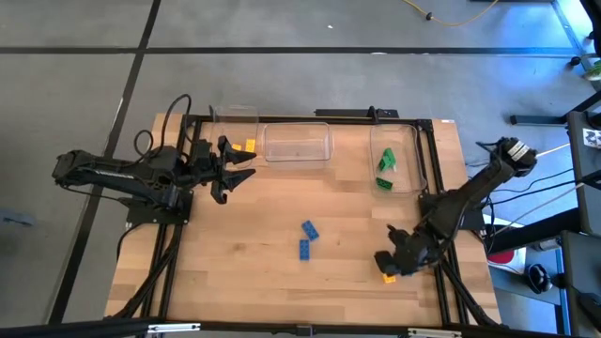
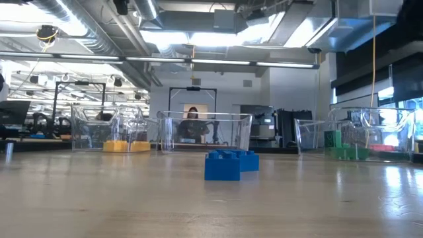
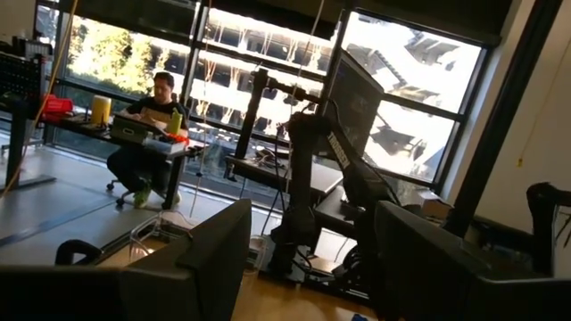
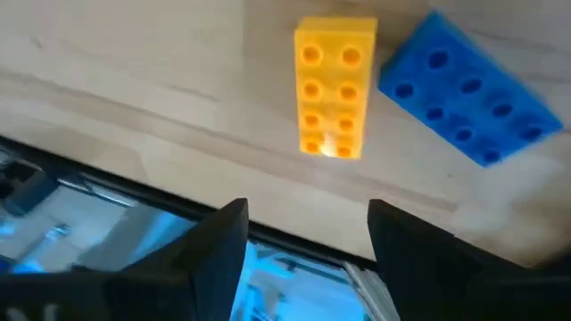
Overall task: Sort & place blocks by color
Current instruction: Put the yellow game piece into the left transparent bin
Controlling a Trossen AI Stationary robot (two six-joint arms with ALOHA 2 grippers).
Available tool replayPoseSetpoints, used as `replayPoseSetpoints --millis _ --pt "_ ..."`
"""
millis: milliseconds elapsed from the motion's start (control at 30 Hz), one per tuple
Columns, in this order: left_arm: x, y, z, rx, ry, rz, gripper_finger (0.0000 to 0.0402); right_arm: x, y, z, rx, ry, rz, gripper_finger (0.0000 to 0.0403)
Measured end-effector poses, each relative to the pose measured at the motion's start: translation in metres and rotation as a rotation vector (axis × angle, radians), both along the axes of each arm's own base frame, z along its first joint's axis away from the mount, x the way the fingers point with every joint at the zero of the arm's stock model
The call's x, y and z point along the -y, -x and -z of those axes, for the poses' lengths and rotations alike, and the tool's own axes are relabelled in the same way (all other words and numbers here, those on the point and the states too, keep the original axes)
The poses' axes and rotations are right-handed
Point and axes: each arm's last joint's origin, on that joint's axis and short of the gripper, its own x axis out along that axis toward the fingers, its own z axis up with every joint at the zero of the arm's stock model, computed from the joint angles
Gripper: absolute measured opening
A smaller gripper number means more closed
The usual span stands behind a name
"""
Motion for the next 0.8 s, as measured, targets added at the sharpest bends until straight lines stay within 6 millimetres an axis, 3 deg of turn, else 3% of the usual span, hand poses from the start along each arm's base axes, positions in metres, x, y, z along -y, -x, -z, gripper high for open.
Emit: replayPoseSetpoints --millis 300,800 --pt "-0.001 0.000 0.000 0.001 0.005 -0.018 0.0231 -0.010 -0.002 0.026 -0.027 0.049 -0.013 0.0233" --pt "-0.001 0.000 -0.001 0.009 0.006 -0.018 0.0231 -0.025 -0.018 0.052 -0.121 0.148 -0.011 0.0233"
